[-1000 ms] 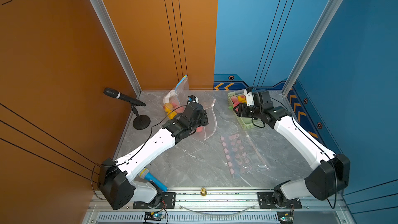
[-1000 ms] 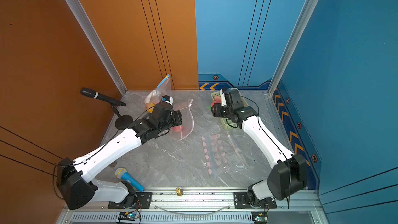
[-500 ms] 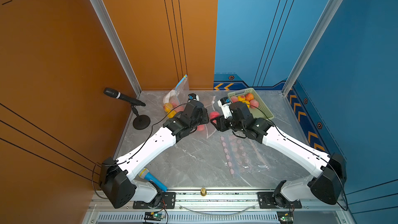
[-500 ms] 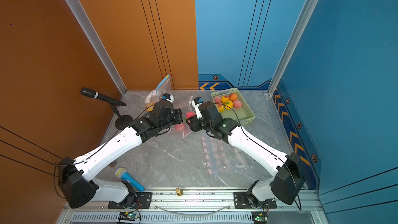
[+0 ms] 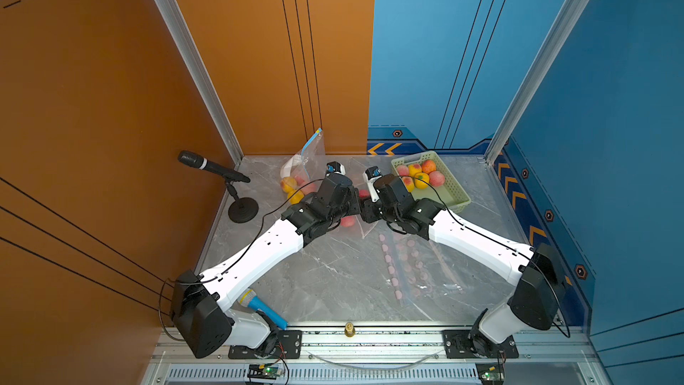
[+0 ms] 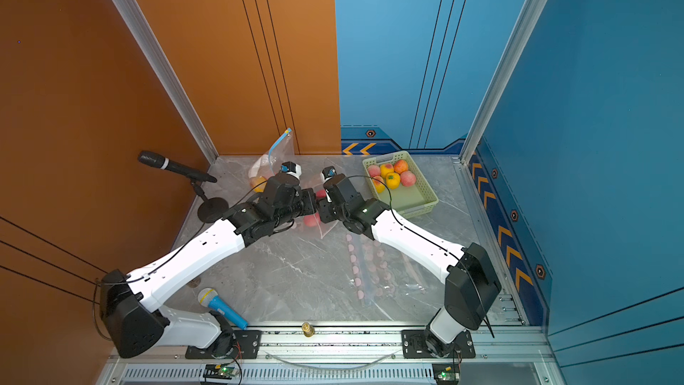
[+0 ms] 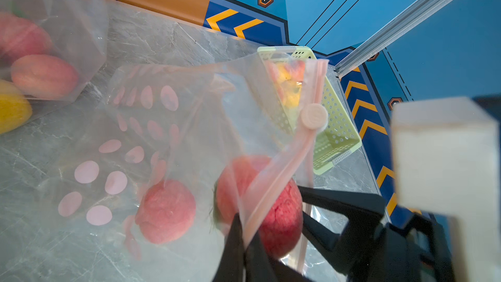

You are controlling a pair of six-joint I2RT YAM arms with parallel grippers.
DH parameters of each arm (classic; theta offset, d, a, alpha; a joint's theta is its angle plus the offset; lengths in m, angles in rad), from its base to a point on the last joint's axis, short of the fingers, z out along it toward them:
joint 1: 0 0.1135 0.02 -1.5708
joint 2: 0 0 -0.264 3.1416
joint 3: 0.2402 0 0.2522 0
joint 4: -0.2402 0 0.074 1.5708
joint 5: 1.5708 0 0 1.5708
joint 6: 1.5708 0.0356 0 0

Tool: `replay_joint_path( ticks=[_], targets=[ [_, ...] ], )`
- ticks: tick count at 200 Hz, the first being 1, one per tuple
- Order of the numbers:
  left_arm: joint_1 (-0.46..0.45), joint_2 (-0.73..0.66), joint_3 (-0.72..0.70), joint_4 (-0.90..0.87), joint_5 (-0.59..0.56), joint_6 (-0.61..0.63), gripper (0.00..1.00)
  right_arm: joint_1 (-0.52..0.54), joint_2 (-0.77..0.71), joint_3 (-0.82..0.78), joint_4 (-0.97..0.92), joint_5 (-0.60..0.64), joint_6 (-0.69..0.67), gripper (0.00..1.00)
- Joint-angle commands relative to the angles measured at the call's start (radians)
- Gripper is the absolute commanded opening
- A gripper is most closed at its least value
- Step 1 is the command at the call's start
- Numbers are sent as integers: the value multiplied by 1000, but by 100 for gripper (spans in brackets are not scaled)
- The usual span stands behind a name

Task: Place the peach in a zip-top bag and seal the zipper
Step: Place the peach in the zipper food storage bag.

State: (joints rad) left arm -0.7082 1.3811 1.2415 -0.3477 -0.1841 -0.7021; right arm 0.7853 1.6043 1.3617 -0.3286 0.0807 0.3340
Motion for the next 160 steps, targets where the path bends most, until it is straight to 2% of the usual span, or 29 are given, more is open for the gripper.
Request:
replay_joint_path(
  ticks=[1, 28, 63, 83, 124, 160],
  targets=[
    [-9, -31, 23, 0, 27, -8, 0, -11, 24, 46, 5, 27, 14, 62],
    [-7, -37, 28, -1, 22, -7, 0, -9, 19, 53, 5, 12, 13, 75],
    [-2, -37, 33, 3, 26, -6, 0, -9, -13, 40, -6, 7, 9, 78],
    [0, -39, 33, 7, 24, -5, 0, -10, -41, 29, -8, -3, 9, 78],
    [7, -40, 26, 1, 12, -4, 0, -16, -154, -22, 18, -44, 21, 71],
    [20, -43, 15, 1, 8, -4, 0, -64, -284, -79, 11, -58, 50, 68]
  ],
)
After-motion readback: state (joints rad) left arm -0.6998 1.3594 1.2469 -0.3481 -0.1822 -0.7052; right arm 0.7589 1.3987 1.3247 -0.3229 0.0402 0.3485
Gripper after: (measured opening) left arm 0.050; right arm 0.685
